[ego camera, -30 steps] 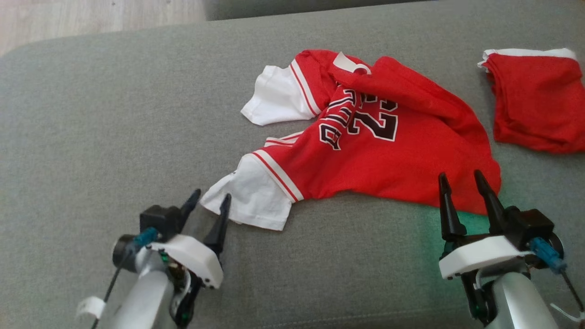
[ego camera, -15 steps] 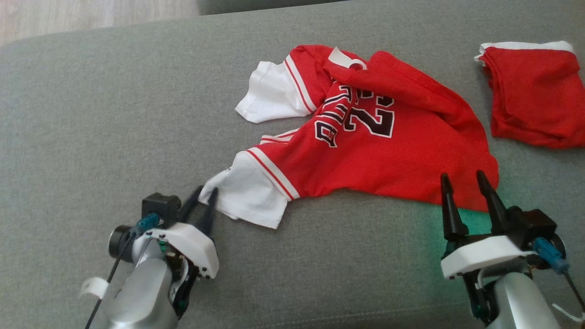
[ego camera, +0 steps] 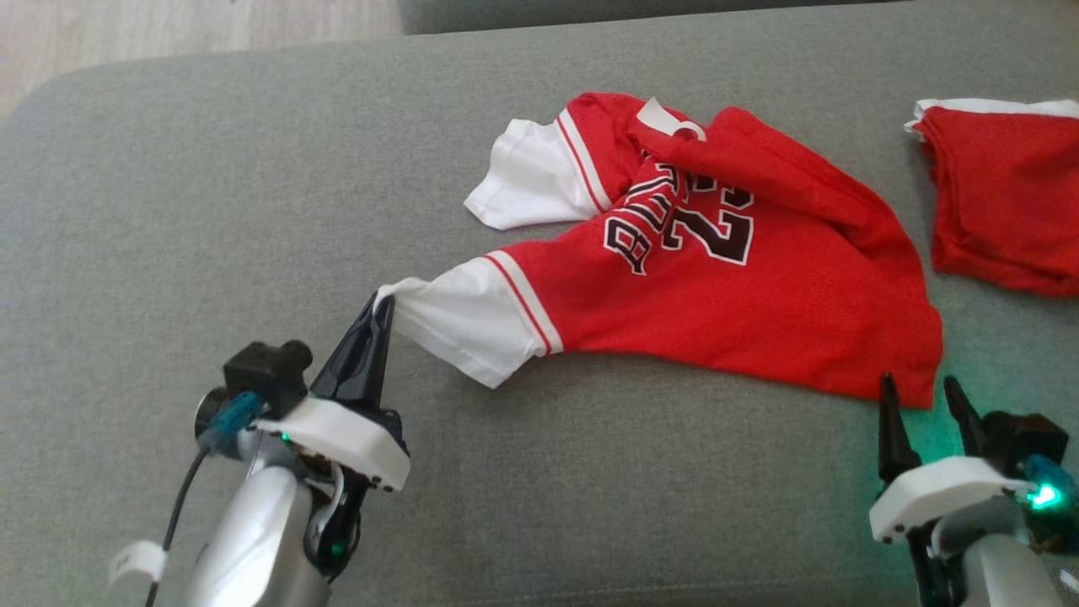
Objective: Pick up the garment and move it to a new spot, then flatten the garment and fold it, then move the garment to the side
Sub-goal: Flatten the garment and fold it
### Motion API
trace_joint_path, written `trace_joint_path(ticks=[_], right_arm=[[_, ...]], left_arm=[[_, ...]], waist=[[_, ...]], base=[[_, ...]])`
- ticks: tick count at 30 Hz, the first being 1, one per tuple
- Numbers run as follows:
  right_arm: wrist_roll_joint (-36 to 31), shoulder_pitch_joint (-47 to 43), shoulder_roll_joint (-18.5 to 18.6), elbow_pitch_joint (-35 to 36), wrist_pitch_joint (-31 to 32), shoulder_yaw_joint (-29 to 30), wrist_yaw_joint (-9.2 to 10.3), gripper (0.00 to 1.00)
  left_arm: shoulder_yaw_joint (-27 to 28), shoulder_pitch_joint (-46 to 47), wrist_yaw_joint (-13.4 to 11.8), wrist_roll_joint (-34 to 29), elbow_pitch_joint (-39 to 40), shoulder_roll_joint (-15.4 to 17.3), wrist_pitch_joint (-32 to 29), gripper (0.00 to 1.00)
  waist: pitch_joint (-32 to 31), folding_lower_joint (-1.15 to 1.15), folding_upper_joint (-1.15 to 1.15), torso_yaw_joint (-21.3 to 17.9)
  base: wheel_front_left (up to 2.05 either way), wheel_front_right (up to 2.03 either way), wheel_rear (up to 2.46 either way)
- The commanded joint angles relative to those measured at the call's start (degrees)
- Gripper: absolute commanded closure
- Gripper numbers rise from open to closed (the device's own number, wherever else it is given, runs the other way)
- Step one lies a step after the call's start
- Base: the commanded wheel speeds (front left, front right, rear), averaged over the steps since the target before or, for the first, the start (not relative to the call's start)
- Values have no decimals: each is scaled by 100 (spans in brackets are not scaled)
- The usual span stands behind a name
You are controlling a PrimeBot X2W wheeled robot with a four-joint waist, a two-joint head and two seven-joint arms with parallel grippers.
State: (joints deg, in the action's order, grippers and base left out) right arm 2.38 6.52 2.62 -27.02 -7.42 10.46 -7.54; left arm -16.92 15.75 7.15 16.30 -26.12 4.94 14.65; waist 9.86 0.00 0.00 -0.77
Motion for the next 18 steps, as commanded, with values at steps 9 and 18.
trace_joint_path(ticks=[9,18], right_arm=[[329,308,26,-540,163,252,5,0],[817,533,26,-1064,88,-201,5,100]], left_arm=[[253,-216,33,-48,781,-6,35,100],[186,-308,34,60,942,-41,35,100]], waist=[[-89,0,0,161],[-148,0,0,201]], base=[[0,0,0],[0,0,0]])
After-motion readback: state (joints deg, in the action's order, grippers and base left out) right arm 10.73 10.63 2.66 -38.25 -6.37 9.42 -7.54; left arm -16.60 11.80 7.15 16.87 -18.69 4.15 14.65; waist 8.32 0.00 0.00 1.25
